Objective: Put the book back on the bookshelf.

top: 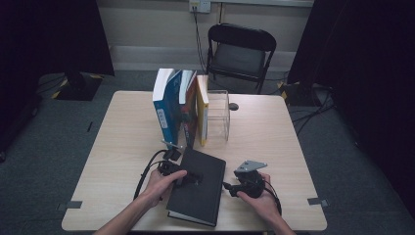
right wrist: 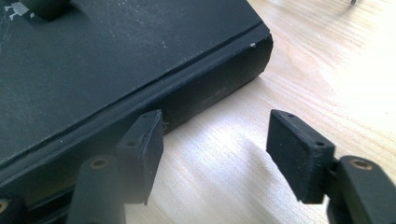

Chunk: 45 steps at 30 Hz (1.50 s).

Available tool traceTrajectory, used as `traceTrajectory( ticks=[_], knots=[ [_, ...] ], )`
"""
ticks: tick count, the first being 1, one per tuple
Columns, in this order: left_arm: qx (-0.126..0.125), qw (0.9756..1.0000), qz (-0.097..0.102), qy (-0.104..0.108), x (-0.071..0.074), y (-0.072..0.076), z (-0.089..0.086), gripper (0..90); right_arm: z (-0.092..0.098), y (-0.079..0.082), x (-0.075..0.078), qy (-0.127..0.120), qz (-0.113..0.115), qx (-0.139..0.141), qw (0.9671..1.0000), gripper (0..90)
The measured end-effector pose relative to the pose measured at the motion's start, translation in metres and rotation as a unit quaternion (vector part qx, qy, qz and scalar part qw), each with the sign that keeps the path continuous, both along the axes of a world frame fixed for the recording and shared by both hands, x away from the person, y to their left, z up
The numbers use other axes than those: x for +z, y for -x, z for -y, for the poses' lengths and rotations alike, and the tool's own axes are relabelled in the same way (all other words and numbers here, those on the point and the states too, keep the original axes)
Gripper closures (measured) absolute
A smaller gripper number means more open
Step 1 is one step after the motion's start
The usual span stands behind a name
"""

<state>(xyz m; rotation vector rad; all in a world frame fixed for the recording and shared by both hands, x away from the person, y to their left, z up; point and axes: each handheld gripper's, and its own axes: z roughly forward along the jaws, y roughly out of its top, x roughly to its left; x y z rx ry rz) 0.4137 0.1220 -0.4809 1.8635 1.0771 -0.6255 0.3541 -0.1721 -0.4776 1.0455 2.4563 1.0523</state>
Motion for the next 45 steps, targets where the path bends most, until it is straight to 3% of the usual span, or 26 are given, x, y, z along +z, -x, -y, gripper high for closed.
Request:
traceTrajectory(
  ticks=[3,6,9,13,20,24,27,34,37,39,42,45],
  knots=[
    [-0.007,0.9999,0.010,0.011,0.001,0.000,-0.001,55.8,0.002,-0.003,0.002,-0.014,-0.010,0.010,0.9998,27.2],
    [-0.012,0.9988,0.047,0.011,0.006,0.004,0.001,56.9,0.002,-0.001,0.004,-0.026,-0.004,0.013,0.9996,25.0],
    [-0.012,0.9984,0.054,0.006,0.008,0.006,0.002,56.9,0.002,0.000,0.006,-0.044,-0.008,0.016,0.9989,23.8],
    [-0.009,0.9976,0.068,0.004,0.010,0.009,0.003,56.8,0.002,0.002,0.009,-0.091,-0.021,0.032,0.9951,20.5],
    [-0.009,0.9954,0.095,0.001,0.014,0.014,0.003,55.9,-0.009,0.002,0.004,-0.092,-0.052,0.053,0.9930,14.4],
    [-0.004,0.9937,0.112,0.000,0.018,0.020,0.003,55.9,-0.008,0.001,0.003,-0.112,-0.071,0.050,0.9899,14.0],
    [-0.001,0.9915,0.130,-0.003,0.021,0.026,0.004,55.8,-0.008,0.002,0.003,-0.119,-0.073,0.054,0.9887,12.6],
    [-0.002,0.9845,0.175,-0.008,0.031,0.039,0.003,55.8,-0.007,0.001,0.002,-0.151,-0.101,0.069,0.9809,9.9],
    [-0.002,0.9818,0.190,-0.011,0.035,0.043,0.004,55.7,-0.008,0.001,0.002,-0.156,-0.100,0.076,0.9797,8.8],
    [-0.002,0.9813,0.192,-0.014,0.037,0.044,0.005,55.7,-0.007,-0.001,0.000,-0.165,-0.114,0.080,0.9764,8.1],
    [-0.005,0.9794,0.201,-0.018,0.039,0.046,0.006,55.7,-0.005,-0.007,-0.004,-0.182,-0.144,0.087,0.9687,7.9],
    [-0.007,0.9779,0.208,-0.016,0.041,0.048,0.006,55.7,-0.005,-0.010,-0.005,-0.189,-0.157,0.096,0.9645,7.8]
  ],
)
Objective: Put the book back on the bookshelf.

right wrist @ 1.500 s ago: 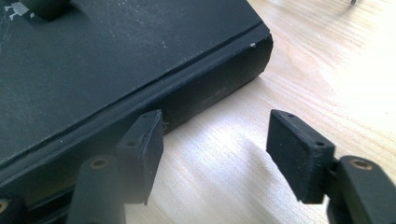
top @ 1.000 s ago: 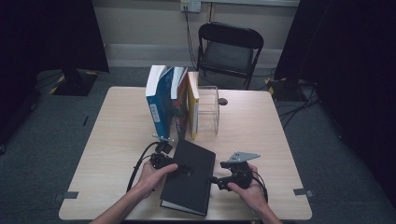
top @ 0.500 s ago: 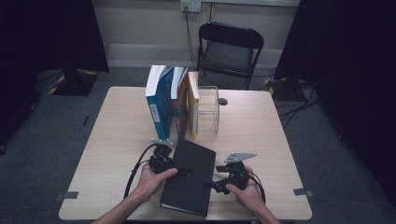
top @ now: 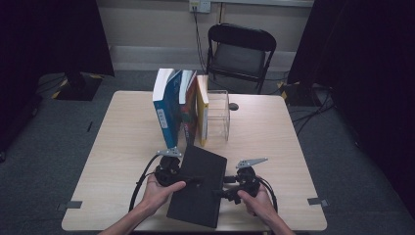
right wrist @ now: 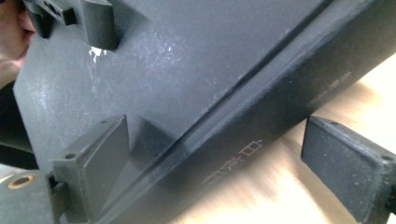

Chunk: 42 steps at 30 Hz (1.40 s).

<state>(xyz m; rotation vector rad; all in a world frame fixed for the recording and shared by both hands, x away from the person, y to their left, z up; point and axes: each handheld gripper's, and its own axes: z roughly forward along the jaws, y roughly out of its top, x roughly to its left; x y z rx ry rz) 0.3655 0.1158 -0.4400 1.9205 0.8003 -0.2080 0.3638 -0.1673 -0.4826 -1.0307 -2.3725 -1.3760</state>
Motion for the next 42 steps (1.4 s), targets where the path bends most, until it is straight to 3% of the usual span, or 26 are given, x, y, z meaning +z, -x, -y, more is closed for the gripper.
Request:
traceTrajectory(
  ticks=[4,8,14,18,22,24,25,26,27,30,37,38,40,42],
  knots=[
    [-0.011,0.9997,0.023,-0.001,0.005,0.004,0.003,55.8,-0.001,-0.004,-0.002,-0.024,-0.013,0.025,0.9993,7.5],
    [-0.017,0.9991,0.039,0.001,0.009,0.006,0.005,55.9,0.000,-0.003,0.003,-0.016,-0.004,0.034,0.9993,7.6],
    [-0.032,0.9966,0.072,0.025,0.018,0.006,0.003,59.8,0.001,0.003,0.022,0.004,0.063,0.026,0.9977,10.4],
    [-0.041,0.9944,0.095,0.020,0.026,0.009,0.004,61.1,-0.001,0.007,0.032,0.022,0.086,0.022,0.9958,10.9],
    [-0.043,0.9888,0.142,0.014,0.040,0.020,0.008,63.7,-0.001,0.011,0.044,0.036,0.122,0.020,0.9917,13.8],
    [-0.048,0.9846,0.168,0.011,0.046,0.022,0.009,65.5,0.001,0.013,0.053,0.038,0.148,0.011,0.9882,17.5],
    [-0.049,0.9843,0.169,0.016,0.047,0.022,0.010,66.6,0.003,0.016,0.059,0.037,0.166,0.004,0.9855,20.5],
    [-0.055,0.9812,0.184,0.016,0.048,0.022,0.010,67.3,0.004,0.017,0.062,0.034,0.176,-0.001,0.9839,22.8],
    [-0.059,0.9801,0.189,0.016,0.048,0.022,0.011,67.5,0.005,0.019,0.067,0.031,0.187,-0.008,0.9818,25.0],
    [-0.065,0.9797,0.188,0.021,0.046,0.021,0.010,67.6,0.007,0.024,0.075,0.038,0.214,-0.016,0.9759,29.7],
    [-0.079,0.9807,0.177,0.028,0.038,0.030,-0.008,66.5,0.009,0.030,0.076,0.005,0.217,0.001,0.9761,39.4],
    [-0.080,0.9804,0.178,0.026,0.038,0.033,-0.010,66.5,0.008,0.032,0.075,-0.005,0.215,0.017,0.9765,40.4],
    [-0.081,0.9795,0.183,0.022,0.037,0.037,-0.013,66.1,0.002,0.033,0.074,-0.004,0.211,0.034,0.9770,39.0],
    [-0.076,0.9805,0.180,0.023,0.035,0.039,-0.015,65.1,-0.003,0.033,0.073,-0.002,0.207,0.042,0.9774,37.7]
  ],
)
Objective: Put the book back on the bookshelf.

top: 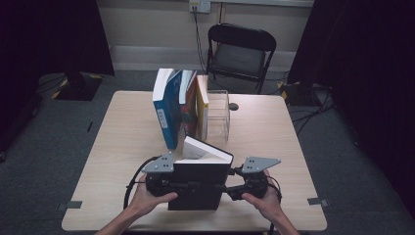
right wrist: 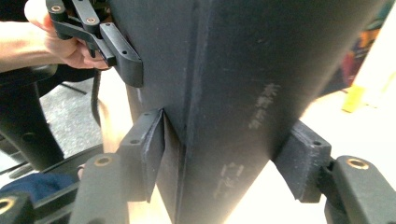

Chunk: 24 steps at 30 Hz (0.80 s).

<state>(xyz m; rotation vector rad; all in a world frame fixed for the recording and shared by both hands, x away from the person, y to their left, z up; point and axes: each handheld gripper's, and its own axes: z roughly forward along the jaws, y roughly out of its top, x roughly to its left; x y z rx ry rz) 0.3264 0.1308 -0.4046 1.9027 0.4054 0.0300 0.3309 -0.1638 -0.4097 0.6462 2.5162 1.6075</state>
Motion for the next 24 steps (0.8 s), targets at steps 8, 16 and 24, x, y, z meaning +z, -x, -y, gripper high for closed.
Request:
traceTrajectory(
  ticks=[8,16,24],
  knots=[
    [0.001,0.9999,-0.015,-0.007,-0.006,-0.002,-0.012,57.0,-0.014,0.001,-0.001,0.006,-0.004,0.020,0.9998,39.6],
    [0.010,0.9997,-0.008,-0.022,-0.012,0.004,-0.021,49.7,-0.030,0.005,-0.009,0.031,-0.011,0.044,0.9985,40.9],
    [0.022,0.9995,0.002,-0.022,-0.015,0.002,-0.020,46.6,-0.033,0.007,-0.007,0.051,0.008,0.029,0.9982,43.8]
  ],
)
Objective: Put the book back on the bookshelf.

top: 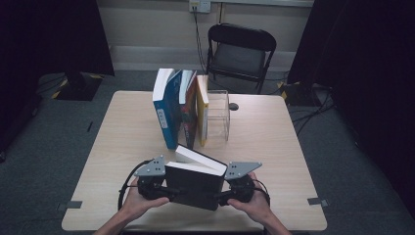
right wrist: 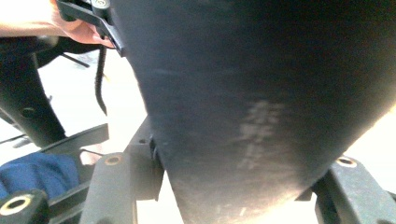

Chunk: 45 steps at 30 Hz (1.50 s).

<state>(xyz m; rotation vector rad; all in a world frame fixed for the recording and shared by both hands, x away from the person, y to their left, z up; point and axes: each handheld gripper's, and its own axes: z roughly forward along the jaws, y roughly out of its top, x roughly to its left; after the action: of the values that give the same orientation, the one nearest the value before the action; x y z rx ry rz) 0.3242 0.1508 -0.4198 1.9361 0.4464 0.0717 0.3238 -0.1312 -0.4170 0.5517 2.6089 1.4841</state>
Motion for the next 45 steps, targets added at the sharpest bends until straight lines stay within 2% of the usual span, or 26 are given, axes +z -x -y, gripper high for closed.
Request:
traceTrajectory(
  ticks=[3,6,8,10,13,16,18,22,30,32,36,39,43,44,45],
  knots=[
    [0.007,0.9997,0.011,-0.021,-0.001,0.001,-0.004,45.2,0.002,0.000,0.001,0.001,0.003,0.004,1.0000,44.6],
    [0.036,0.9991,-0.002,-0.019,-0.004,-0.002,-0.017,40.5,0.005,-0.001,0.001,-0.004,0.005,-0.003,1.0000,48.3],
    [0.054,0.9983,-0.012,-0.020,-0.007,-0.006,-0.025,42.2,0.007,-0.002,0.001,-0.007,0.002,-0.009,0.9999,48.8],
    [0.053,0.9982,-0.017,-0.022,-0.008,-0.009,-0.025,47.0,0.007,-0.001,0.001,-0.008,0.004,-0.013,0.9999,48.2],
    [0.054,0.9980,-0.016,-0.029,-0.010,-0.009,-0.020,42.5,0.004,-0.001,0.002,-0.020,0.001,-0.016,0.9997,46.7],
    [0.059,0.9978,-0.019,-0.024,-0.012,-0.010,-0.020,42.5,-0.007,0.001,0.003,-0.005,0.016,-0.029,0.9994,41.4],
    [0.062,0.9975,-0.025,-0.025,-0.014,-0.010,-0.018,39.7,-0.010,0.001,0.002,-0.009,0.023,-0.036,0.9990,47.1],
    [0.066,0.9969,-0.028,-0.031,-0.017,-0.013,-0.015,36.5,-0.010,-0.001,0.002,-0.011,0.018,-0.032,0.9993,50.9],
    [0.079,0.9957,-0.030,-0.038,-0.019,-0.013,-0.017,33.1,-0.006,0.004,0.003,-0.001,0.035,-0.041,0.9985,52.3],
    [0.092,0.9942,-0.031,-0.046,-0.022,-0.015,-0.018,31.0,-0.001,0.004,0.003,0.000,0.038,-0.048,0.9982,52.4],
    [0.102,0.9916,-0.038,-0.070,-0.028,-0.020,-0.020,29.1,0.012,0.003,0.003,0.001,0.038,-0.066,0.9971,52.5],
    [0.116,0.9881,-0.052,-0.086,-0.033,-0.026,-0.023,25.5,0.021,0.001,0.003,0.001,0.039,-0.078,0.9962,52.5],
    [0.141,0.9809,-0.083,-0.105,-0.040,-0.035,-0.029,22.5,0.031,-0.004,0.004,0.001,0.037,-0.097,0.9946,52.5],
    [0.153,0.9775,-0.087,-0.117,-0.042,-0.038,-0.030,22.9,0.033,-0.005,0.004,0.001,0.037,-0.102,0.9941,52.5],
    [0.160,0.9756,-0.089,-0.121,-0.043,-0.039,-0.031,23.2,0.036,-0.007,0.003,0.000,0.036,-0.107,0.9936,52.5]
  ],
)
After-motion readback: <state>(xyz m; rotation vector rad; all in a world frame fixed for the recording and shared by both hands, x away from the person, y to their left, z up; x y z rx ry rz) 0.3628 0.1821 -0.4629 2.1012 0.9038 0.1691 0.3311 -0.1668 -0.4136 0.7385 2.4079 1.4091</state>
